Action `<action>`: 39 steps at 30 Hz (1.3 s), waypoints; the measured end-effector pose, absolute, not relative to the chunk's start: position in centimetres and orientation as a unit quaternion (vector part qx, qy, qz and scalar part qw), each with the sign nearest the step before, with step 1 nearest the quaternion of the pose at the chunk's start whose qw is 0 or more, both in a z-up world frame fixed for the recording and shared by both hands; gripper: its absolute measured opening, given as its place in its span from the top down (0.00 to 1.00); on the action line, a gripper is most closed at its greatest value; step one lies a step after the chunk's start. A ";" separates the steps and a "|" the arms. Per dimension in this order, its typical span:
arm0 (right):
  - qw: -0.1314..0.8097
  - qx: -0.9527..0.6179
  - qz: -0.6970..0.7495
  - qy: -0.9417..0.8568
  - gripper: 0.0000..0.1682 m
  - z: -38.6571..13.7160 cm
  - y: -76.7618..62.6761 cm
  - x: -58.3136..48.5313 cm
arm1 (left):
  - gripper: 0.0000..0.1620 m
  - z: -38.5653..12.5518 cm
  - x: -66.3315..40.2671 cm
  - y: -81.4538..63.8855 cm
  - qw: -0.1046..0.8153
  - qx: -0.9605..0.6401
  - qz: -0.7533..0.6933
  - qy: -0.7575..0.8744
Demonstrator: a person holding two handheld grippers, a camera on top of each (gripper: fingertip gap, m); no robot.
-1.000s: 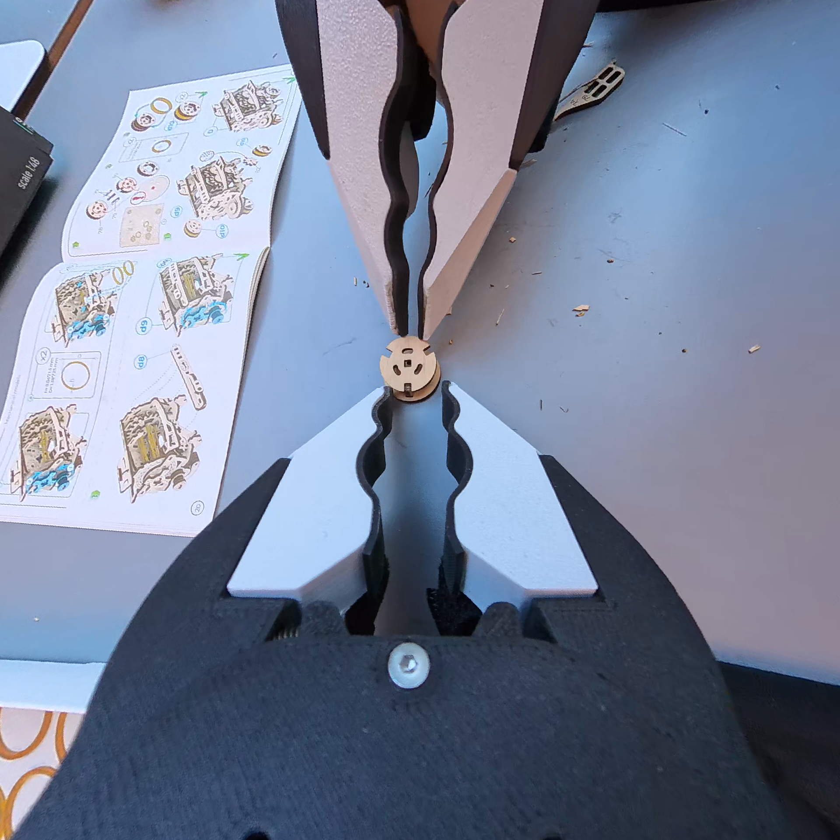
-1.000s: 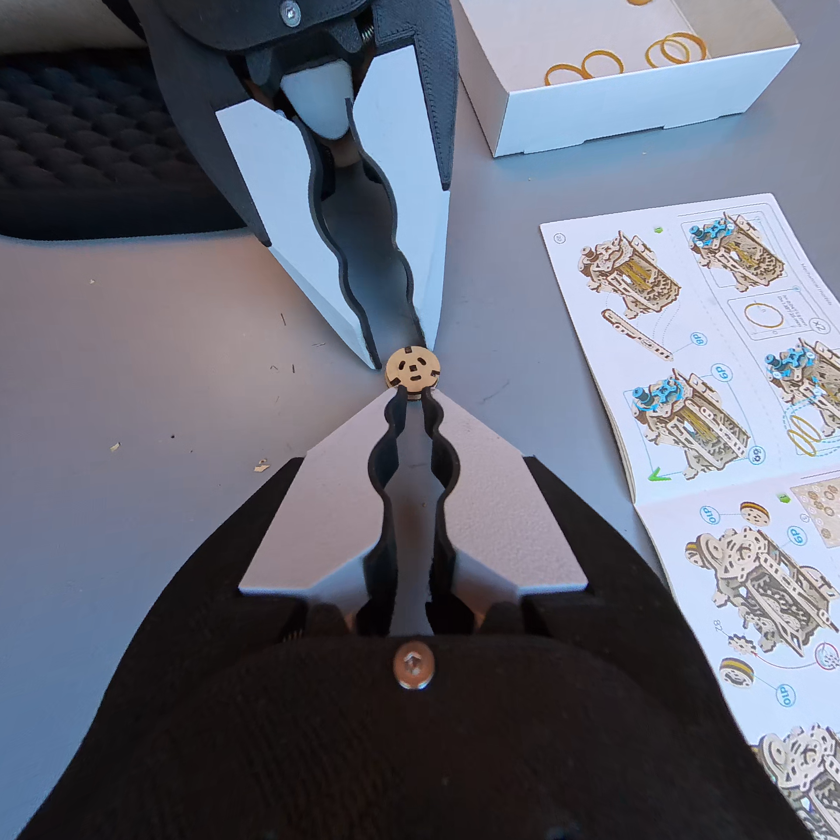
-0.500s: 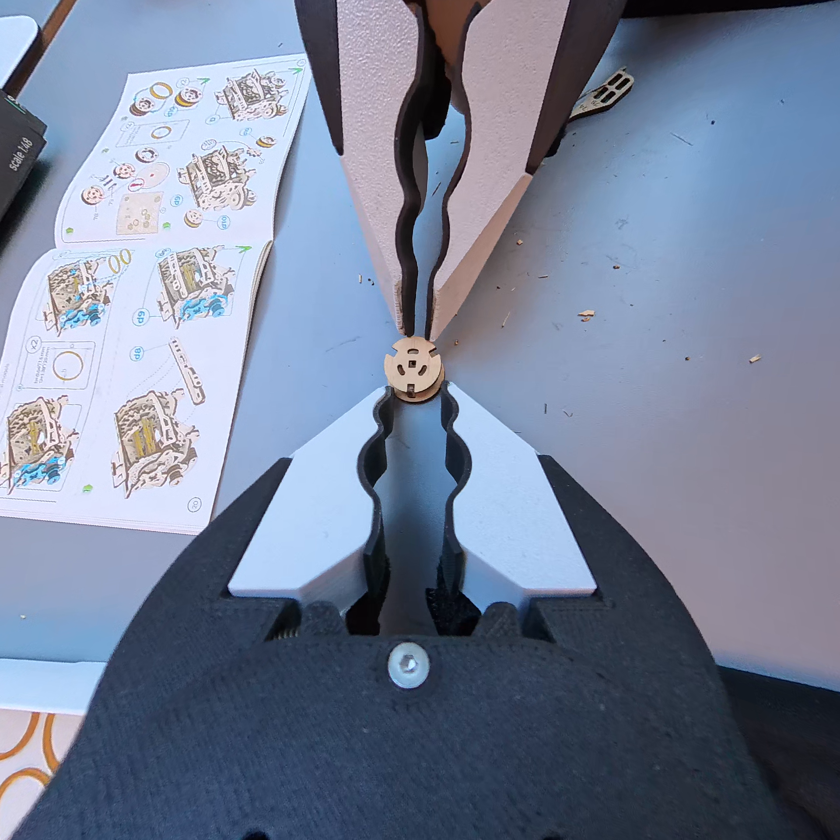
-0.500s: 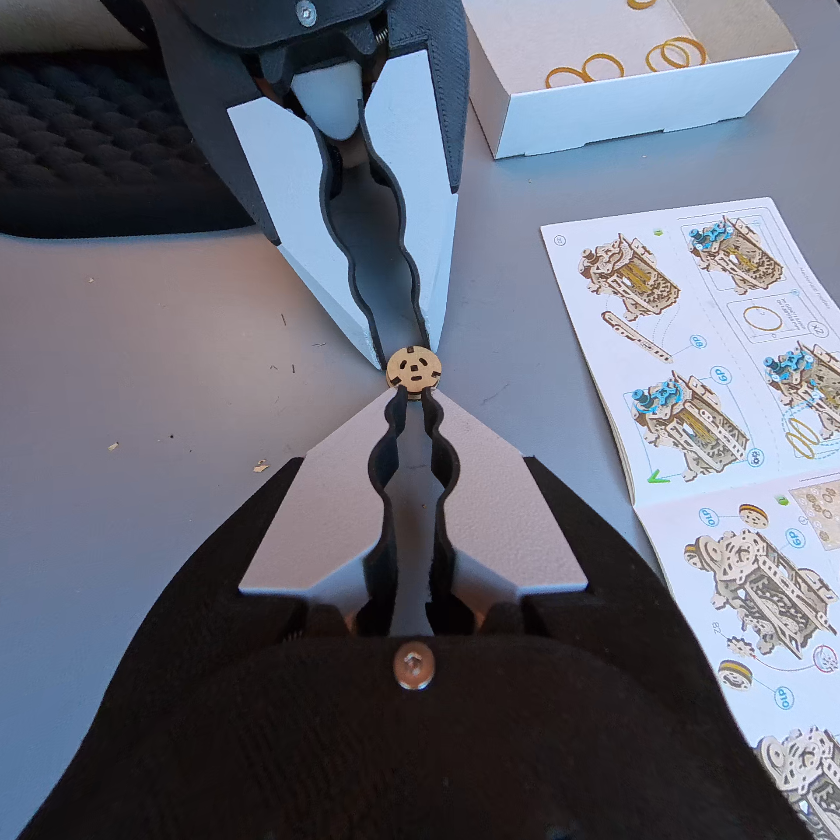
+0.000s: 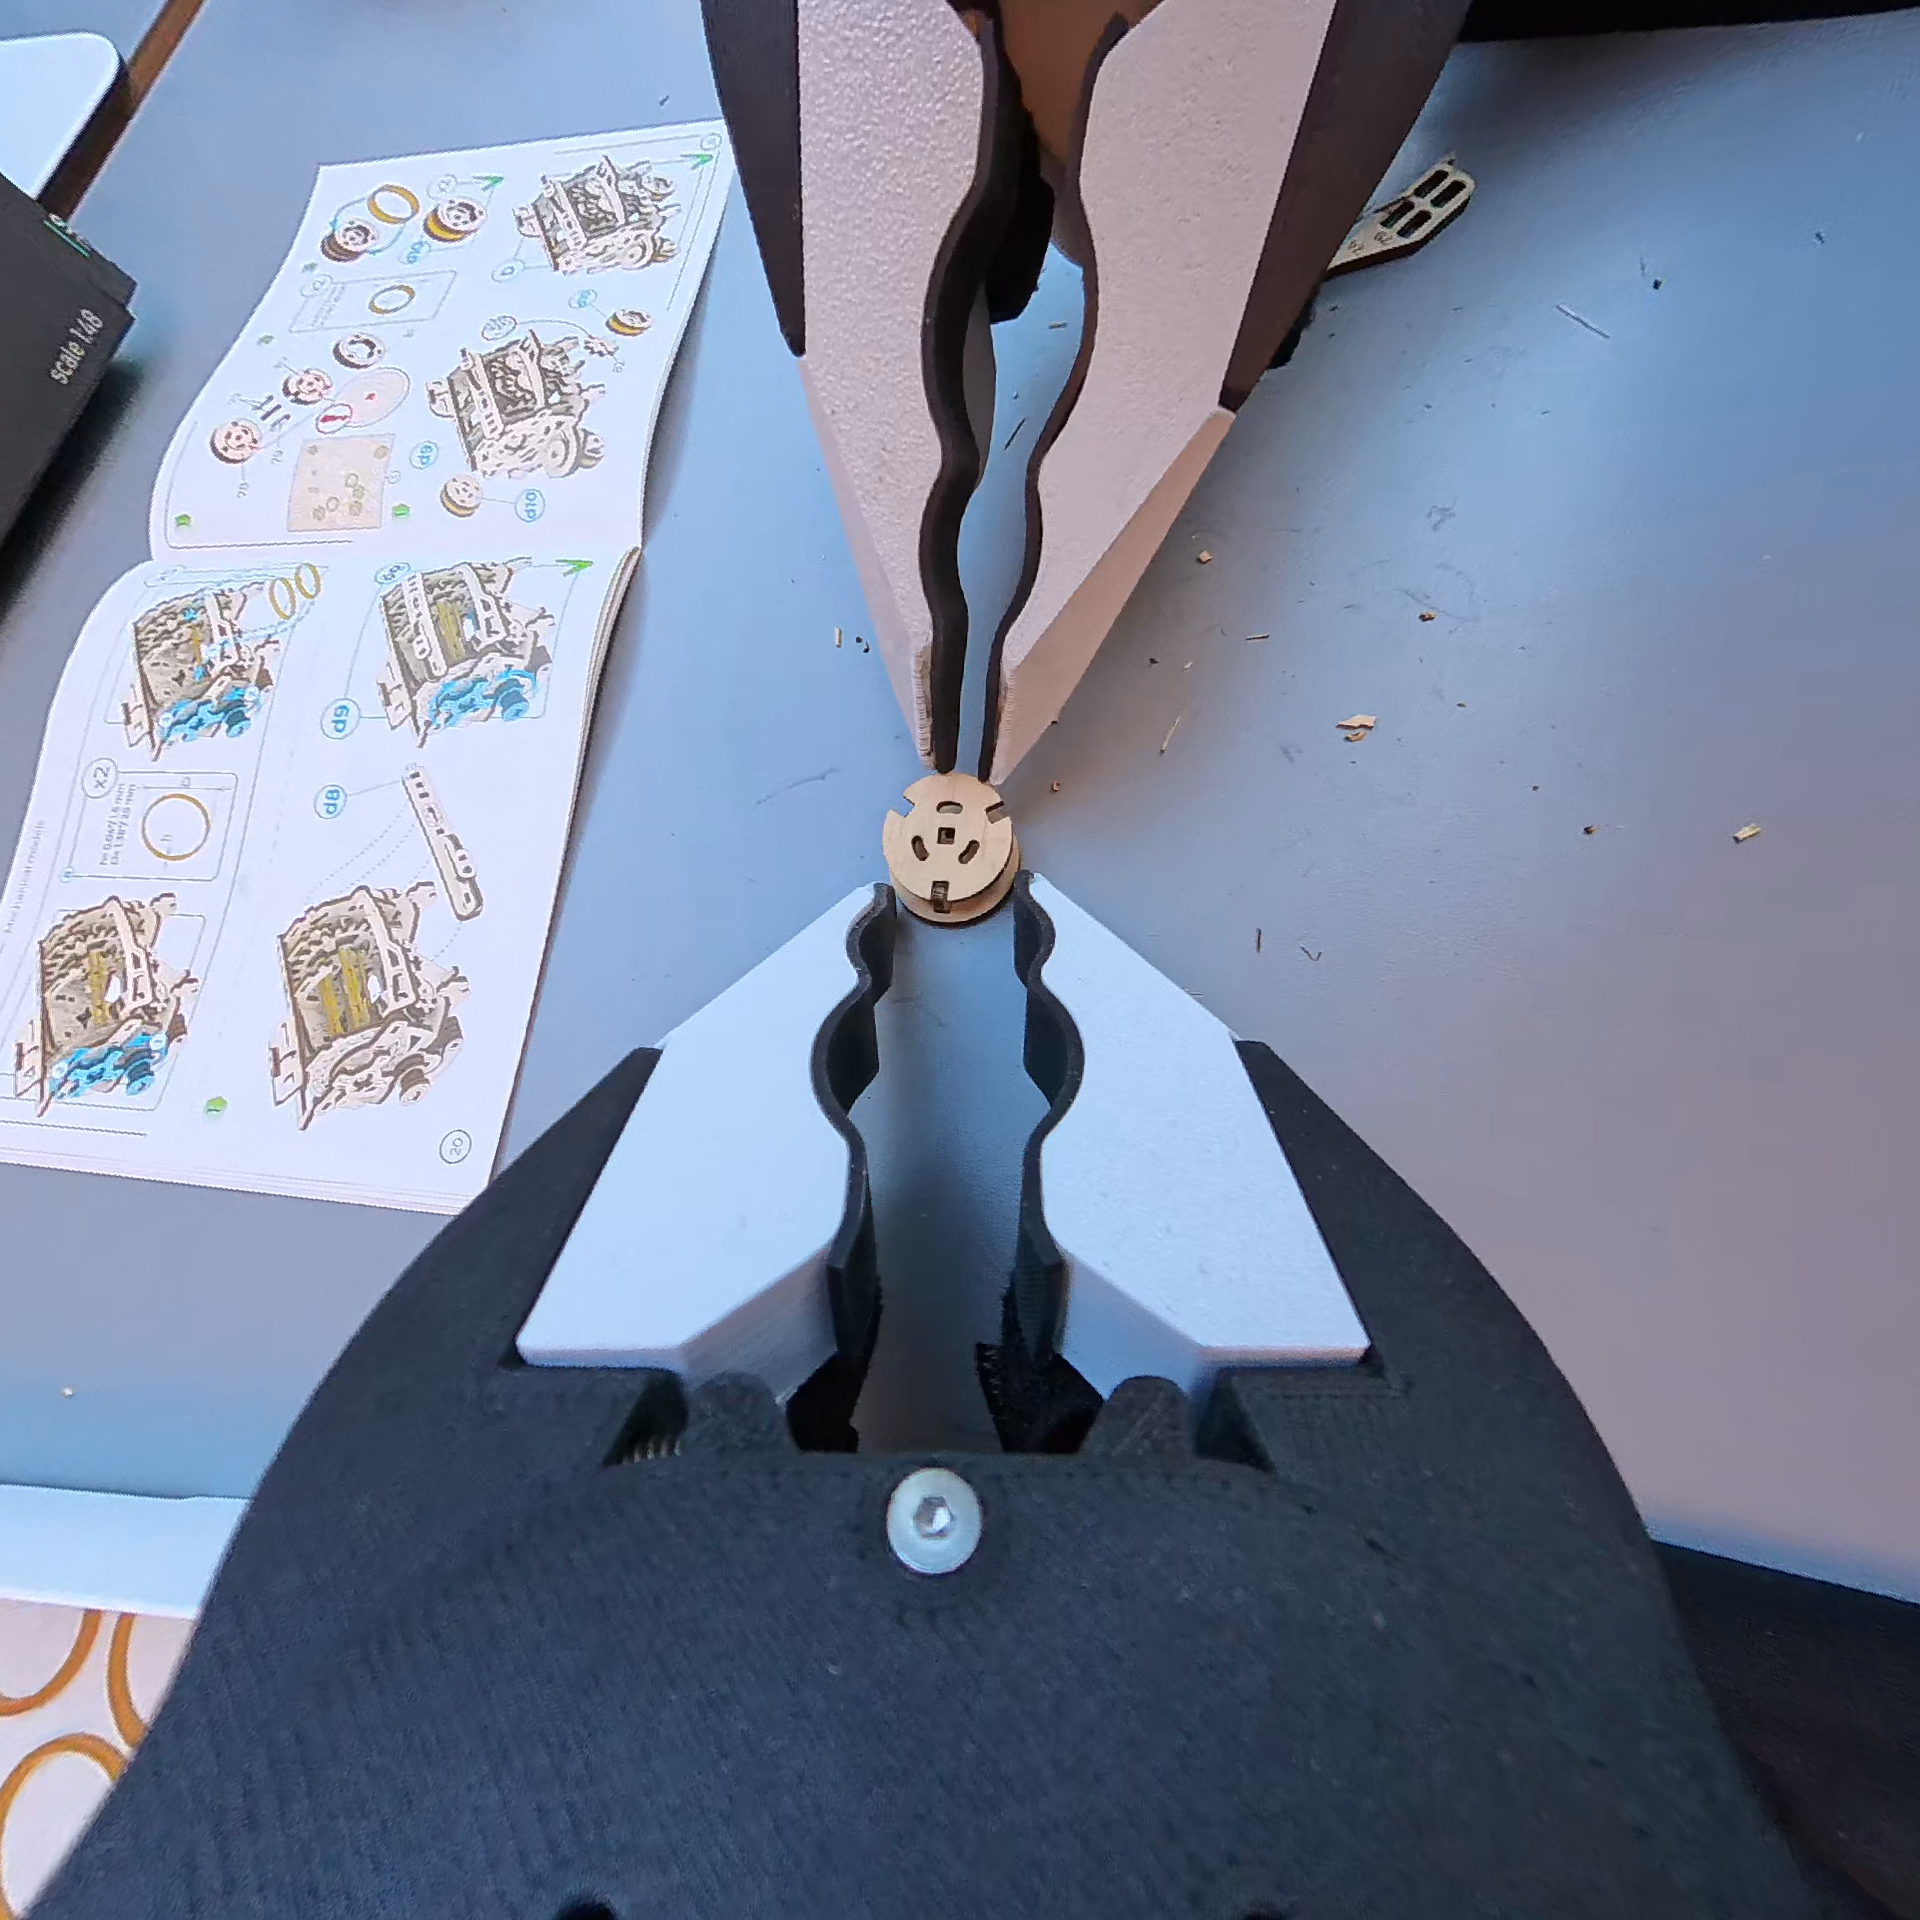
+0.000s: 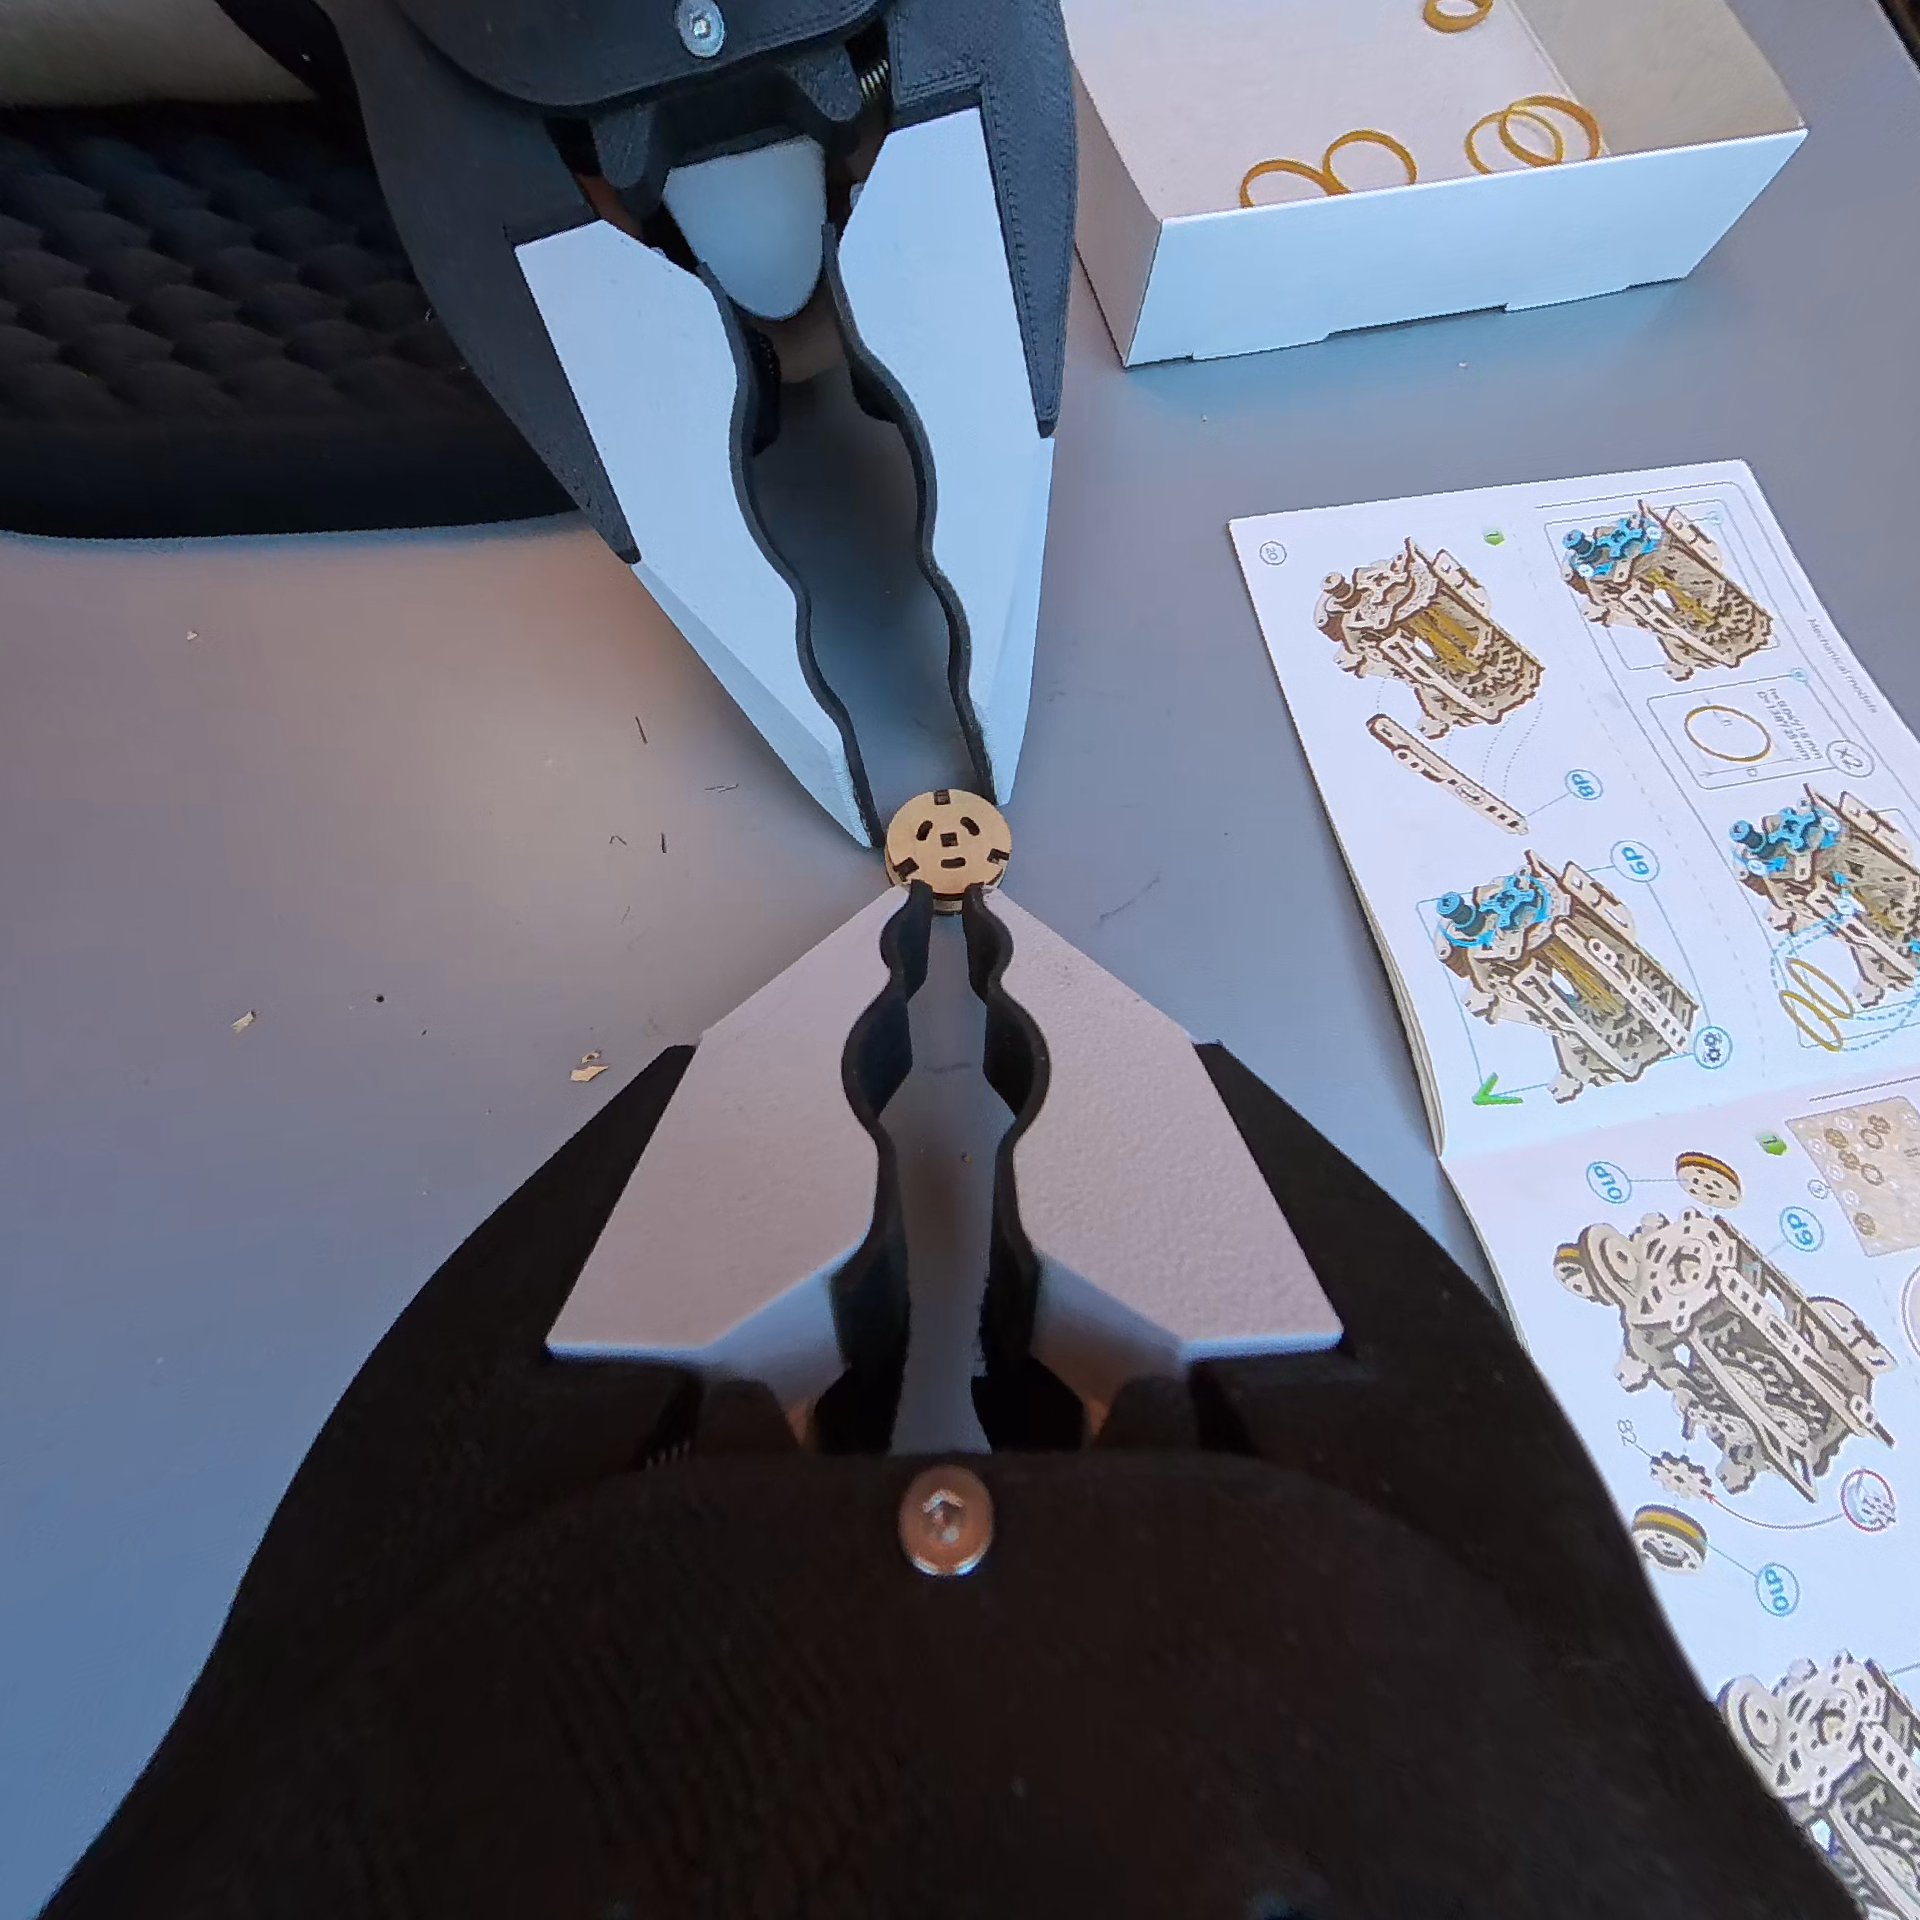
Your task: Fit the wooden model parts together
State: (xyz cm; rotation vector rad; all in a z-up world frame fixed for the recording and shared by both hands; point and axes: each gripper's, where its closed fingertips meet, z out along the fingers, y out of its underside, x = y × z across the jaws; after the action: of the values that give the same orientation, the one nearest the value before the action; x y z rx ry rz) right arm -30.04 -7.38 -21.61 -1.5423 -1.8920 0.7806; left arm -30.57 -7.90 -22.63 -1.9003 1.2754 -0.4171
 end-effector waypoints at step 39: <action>0.292 -0.571 0.304 -0.705 0.92 -21.6 -7.6 -30.4 | 0.88 -22.7 -30.5 -8.0 0.384 -0.756 -0.184 0.497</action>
State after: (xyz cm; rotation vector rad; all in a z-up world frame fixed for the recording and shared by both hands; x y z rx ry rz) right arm -30.40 -7.58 -21.56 -1.5214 -1.8791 0.8090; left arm -30.50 -8.01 -22.67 -1.9274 1.2670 -0.4701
